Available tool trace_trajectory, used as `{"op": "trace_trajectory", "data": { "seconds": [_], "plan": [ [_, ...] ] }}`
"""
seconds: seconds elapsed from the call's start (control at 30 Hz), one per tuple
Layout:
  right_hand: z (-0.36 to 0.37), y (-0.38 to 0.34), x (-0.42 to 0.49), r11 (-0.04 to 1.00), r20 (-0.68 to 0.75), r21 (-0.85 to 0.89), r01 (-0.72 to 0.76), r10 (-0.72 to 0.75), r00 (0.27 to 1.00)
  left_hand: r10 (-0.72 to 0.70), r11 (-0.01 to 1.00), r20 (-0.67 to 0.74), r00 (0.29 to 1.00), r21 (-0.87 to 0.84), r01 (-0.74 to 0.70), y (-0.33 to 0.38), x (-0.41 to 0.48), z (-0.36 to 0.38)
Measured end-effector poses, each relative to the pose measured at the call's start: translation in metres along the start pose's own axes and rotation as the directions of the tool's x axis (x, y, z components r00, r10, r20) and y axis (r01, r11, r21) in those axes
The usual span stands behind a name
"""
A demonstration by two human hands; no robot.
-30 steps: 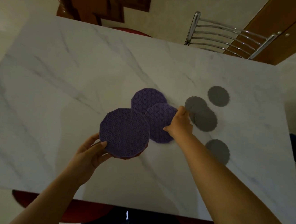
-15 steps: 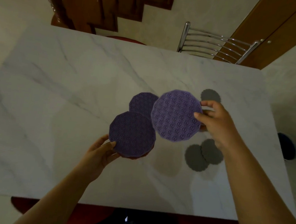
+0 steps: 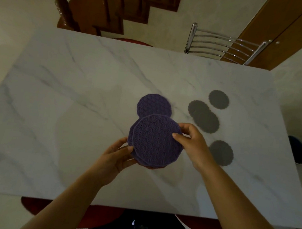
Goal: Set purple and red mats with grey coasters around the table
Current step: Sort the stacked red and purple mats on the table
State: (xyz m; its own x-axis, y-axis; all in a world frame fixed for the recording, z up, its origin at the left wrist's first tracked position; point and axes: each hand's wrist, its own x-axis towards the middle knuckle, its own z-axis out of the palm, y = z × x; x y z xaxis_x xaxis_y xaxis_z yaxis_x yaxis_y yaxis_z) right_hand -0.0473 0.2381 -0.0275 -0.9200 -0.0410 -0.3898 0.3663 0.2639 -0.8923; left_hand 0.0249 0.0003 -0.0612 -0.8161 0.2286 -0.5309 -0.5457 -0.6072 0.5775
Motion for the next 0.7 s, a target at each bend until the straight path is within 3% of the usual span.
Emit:
{"op": "trace_trajectory", "data": {
  "seconds": [0.1, 0.4, 0.57, 0.7],
  "plan": [
    [0.001, 0.002, -0.003, 1.0, 0.031, -0.018, -0.021, 0.022, 0.999, -0.014, 1.0, -0.003, 1.0, 0.007, 0.014, 0.0, -0.002, -0.002],
    [0.011, -0.001, -0.005, 0.97, 0.025, -0.226, 0.095, -0.092, 0.995, -0.032, 0.997, -0.018, 0.999, 0.069, 0.033, 0.006, -0.002, -0.011],
    [0.018, -0.006, 0.002, 0.938, 0.048, -0.309, 0.155, -0.148, 0.988, -0.004, 0.993, -0.119, 0.993, 0.118, 0.018, 0.008, 0.003, -0.01],
    [0.026, -0.009, 0.022, 0.953, 0.151, -0.293, 0.07, -0.026, 0.988, 0.035, 0.994, -0.205, 0.978, 0.104, -0.014, 0.01, 0.007, -0.017]
  ]
}}
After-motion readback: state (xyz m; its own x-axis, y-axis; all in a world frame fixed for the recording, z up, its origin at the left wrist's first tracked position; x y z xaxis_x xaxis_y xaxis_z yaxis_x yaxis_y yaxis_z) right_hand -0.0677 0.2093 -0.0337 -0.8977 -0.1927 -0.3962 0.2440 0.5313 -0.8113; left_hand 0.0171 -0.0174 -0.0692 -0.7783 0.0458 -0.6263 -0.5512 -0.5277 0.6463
